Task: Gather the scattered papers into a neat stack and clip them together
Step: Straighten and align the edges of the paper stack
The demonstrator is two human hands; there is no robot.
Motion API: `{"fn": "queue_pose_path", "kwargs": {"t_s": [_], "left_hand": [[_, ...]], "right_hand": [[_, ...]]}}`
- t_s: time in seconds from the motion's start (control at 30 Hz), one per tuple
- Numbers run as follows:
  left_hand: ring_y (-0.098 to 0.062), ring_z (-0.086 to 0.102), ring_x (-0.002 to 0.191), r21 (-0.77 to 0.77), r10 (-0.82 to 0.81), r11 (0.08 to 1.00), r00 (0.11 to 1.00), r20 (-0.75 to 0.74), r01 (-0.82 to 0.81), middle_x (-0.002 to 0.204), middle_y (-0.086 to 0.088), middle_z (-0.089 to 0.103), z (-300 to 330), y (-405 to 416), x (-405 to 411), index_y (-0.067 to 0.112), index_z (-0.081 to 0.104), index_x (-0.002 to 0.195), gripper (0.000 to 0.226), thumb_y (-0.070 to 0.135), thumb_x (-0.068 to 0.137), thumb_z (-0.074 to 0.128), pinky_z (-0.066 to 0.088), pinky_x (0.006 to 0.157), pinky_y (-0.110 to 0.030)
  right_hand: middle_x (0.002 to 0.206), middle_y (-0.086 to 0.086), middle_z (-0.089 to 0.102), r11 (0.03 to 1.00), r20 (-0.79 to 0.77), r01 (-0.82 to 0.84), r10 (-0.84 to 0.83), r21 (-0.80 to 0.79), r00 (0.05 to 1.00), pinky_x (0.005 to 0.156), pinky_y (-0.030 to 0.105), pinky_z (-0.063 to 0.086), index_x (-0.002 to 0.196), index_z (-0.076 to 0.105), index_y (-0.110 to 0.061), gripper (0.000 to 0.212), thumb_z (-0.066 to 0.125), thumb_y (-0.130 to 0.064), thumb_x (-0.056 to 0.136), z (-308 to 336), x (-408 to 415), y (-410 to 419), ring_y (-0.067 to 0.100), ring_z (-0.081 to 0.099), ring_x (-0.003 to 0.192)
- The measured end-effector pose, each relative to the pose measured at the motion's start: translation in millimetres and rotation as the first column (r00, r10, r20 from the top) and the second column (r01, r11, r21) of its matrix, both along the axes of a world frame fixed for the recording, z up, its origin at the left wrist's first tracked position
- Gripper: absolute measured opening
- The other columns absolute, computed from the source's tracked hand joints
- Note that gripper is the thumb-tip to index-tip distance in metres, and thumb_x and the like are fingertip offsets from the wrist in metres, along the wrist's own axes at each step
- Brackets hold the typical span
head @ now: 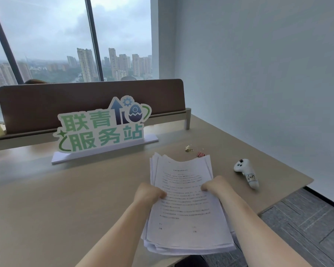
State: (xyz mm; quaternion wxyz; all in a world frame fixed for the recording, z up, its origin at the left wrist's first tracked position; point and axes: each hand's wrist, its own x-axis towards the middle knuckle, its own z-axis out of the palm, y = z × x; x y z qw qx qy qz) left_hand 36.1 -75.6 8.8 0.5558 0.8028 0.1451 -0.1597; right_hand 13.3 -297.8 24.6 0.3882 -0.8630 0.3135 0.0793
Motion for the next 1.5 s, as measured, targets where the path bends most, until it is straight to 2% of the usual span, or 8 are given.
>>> {"fn": "queue_pose_path", "kwargs": {"t_s": [0.13,0.3,0.4,0.57,0.83,0.93,1.27,1.5], "left_hand": [[-0.034,0.068,0.09,0.017,0.008,1.0,0.999,0.033,-0.009,0.093,-0.015,0.069,4.7,3.5,2.8,0.009,0.057,0.074,0.023,0.008,0.071,0.08,0.058,0.084,-0.042],[-0.032,0.067,0.089,0.044,0.018,0.999,0.999,0.048,-0.02,0.094,-0.014,0.068,0.8,8.9,3.5,0.003,0.058,0.09,0.028,0.009,0.073,0.08,0.056,0.084,-0.039],[-0.029,0.062,0.083,0.082,0.022,0.996,0.997,0.07,-0.028,0.079,-0.007,0.06,-1.1,7.5,2.8,0.004,0.056,0.087,0.025,0.01,0.076,0.077,0.053,0.077,-0.033],[-0.028,0.066,0.081,0.096,0.016,0.995,0.996,0.088,-0.025,0.079,-0.006,0.063,-3.4,9.0,3.0,0.005,0.06,0.089,0.021,0.011,0.076,0.076,0.055,0.071,-0.033],[-0.03,0.069,0.084,0.035,0.035,0.999,0.995,0.097,-0.039,0.09,-0.01,0.069,-9.2,14.5,3.9,0.005,0.063,0.096,0.028,0.009,0.072,0.077,0.059,0.08,-0.041],[-0.03,0.07,0.082,-0.04,0.059,0.998,0.992,0.108,-0.055,0.089,-0.01,0.071,-13.0,18.2,5.4,0.005,0.065,0.094,0.025,0.005,0.072,0.076,0.06,0.079,-0.042],[-0.036,0.073,0.088,-0.506,0.162,0.861,0.973,0.167,-0.056,0.104,-0.016,0.073,14.6,47.9,8.2,0.009,0.06,0.114,0.05,0.007,0.07,0.083,0.06,0.076,-0.051],[-0.029,0.072,0.08,-0.574,0.289,0.818,0.846,0.448,0.024,0.089,-0.009,0.076,78.3,66.3,5.5,0.012,0.07,0.095,0.02,0.005,0.077,0.077,0.059,0.066,-0.035]], "right_hand": [[0.091,0.008,0.063,1.0,0.045,-0.019,0.019,0.01,0.999,0.073,0.03,0.049,0.097,0.054,-0.008,0.023,0.065,-0.02,0.081,1.3,4.5,9.7,0.027,0.064,0.088],[0.123,0.011,0.058,0.971,-0.036,-0.035,0.027,-0.239,0.999,0.08,0.032,0.041,0.116,0.056,-0.015,0.036,0.057,-0.026,0.081,-2.9,4.0,23.6,0.033,0.049,0.118],[0.114,0.009,0.061,0.964,-0.035,-0.06,0.053,-0.26,0.998,0.085,0.03,0.043,0.118,0.055,-0.014,0.033,0.055,-0.023,0.086,2.8,4.2,23.8,0.03,0.056,0.114],[0.1,0.009,0.057,0.992,0.007,-0.048,0.049,-0.121,0.999,0.073,0.028,0.044,0.116,0.055,-0.005,0.03,0.061,-0.016,0.088,9.3,9.5,16.1,0.029,0.059,0.095],[0.124,0.021,0.061,0.961,0.074,0.039,-0.062,0.274,0.995,0.096,0.046,0.051,0.129,0.051,0.003,0.056,0.073,-0.01,0.08,-2.5,4.4,19.4,0.039,0.062,0.11],[0.114,0.019,0.066,0.923,0.164,0.012,-0.081,0.386,0.983,0.084,0.047,0.057,0.124,0.053,-0.001,0.05,0.073,-0.004,0.079,-10.0,1.2,18.5,0.037,0.067,0.096],[0.101,0.0,0.075,0.905,0.67,-0.22,-0.092,0.366,0.737,0.078,0.038,0.061,0.108,0.066,-0.018,0.032,0.07,-0.003,0.08,22.4,-3.6,40.8,0.018,0.073,0.089],[0.082,-0.01,0.071,0.909,0.863,-0.297,-0.118,0.294,0.492,0.06,0.012,0.051,0.09,0.061,-0.019,0.019,0.068,-0.003,0.082,78.8,-6.1,78.2,-0.001,0.067,0.07]]}}
